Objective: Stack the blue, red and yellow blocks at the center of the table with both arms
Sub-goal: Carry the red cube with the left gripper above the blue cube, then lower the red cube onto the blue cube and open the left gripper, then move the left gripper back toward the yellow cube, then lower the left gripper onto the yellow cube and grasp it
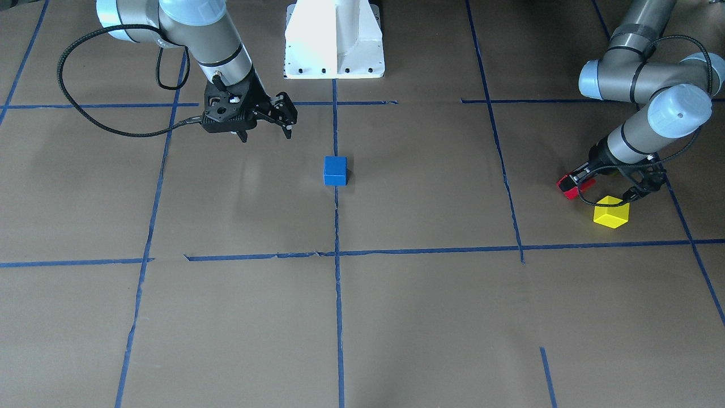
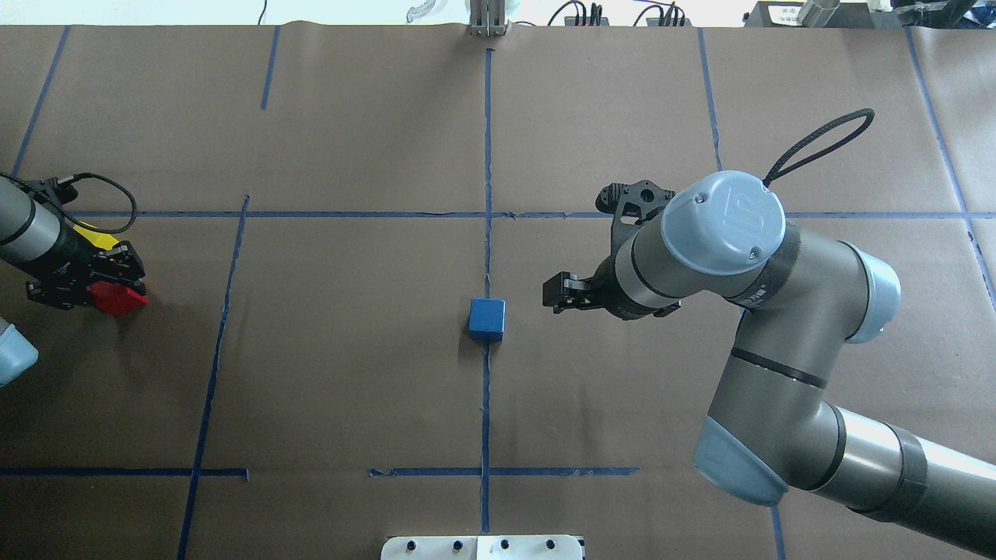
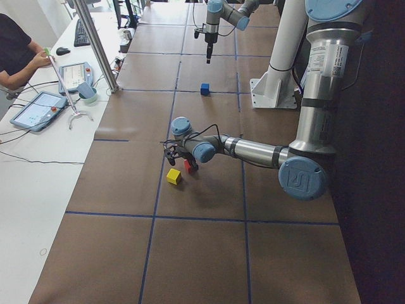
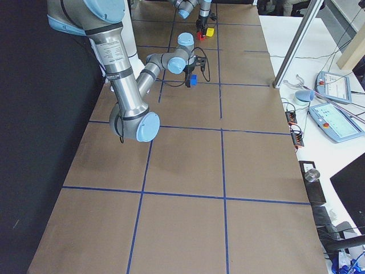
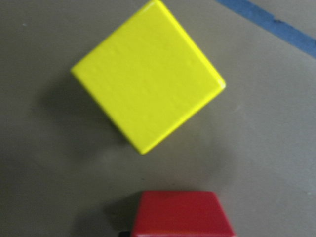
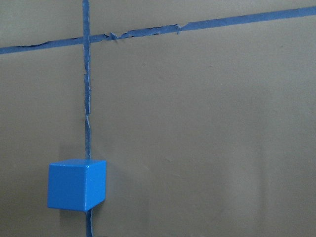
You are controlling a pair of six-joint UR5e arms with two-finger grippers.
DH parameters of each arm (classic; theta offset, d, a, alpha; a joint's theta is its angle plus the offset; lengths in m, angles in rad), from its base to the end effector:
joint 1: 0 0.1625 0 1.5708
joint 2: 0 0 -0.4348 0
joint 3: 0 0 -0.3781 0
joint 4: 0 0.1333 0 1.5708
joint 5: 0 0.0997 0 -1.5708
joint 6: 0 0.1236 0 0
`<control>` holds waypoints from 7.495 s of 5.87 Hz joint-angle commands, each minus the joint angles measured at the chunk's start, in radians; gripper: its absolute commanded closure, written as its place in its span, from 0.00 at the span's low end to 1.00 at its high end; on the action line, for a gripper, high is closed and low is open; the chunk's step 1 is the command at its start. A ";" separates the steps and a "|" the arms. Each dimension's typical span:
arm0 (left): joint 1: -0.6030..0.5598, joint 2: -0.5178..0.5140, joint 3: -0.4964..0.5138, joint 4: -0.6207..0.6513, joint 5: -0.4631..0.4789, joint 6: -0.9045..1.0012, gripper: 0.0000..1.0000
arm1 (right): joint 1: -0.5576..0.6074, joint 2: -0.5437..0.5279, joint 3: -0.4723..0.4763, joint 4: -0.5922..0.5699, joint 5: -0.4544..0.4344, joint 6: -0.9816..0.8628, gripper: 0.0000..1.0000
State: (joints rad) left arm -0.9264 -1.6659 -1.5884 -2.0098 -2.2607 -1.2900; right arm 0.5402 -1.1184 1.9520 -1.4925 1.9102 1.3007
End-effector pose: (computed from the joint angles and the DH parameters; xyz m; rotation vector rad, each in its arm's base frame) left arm 0.2878 -0.4740 0.5817 -0.2543 0.8224 -0.4154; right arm -0.4650 -0.3863 0.2662 0.0659 -0.9535 0.0945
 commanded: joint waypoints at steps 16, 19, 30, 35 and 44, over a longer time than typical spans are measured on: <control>0.502 -0.804 0.074 0.493 0.501 0.027 1.00 | 0.276 -0.371 0.150 0.006 0.128 -0.304 0.00; 0.492 -0.802 0.074 0.493 0.501 0.029 0.94 | 0.274 -0.365 0.136 0.006 0.125 -0.304 0.00; 0.494 -0.801 0.038 0.493 0.497 0.029 0.13 | 0.271 -0.356 0.117 0.008 0.125 -0.302 0.00; 0.134 -0.446 -0.234 0.479 0.278 0.483 0.09 | 0.274 -0.357 0.128 0.008 0.128 -0.301 0.00; -0.183 -0.134 0.179 0.217 -0.057 1.025 0.00 | 0.271 -0.359 0.137 0.008 0.128 -0.288 0.00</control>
State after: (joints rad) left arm -1.1096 -1.8138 -1.4192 -1.7890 -2.3119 -0.2173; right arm 0.8120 -1.4772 2.0893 -1.4849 2.0386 1.0123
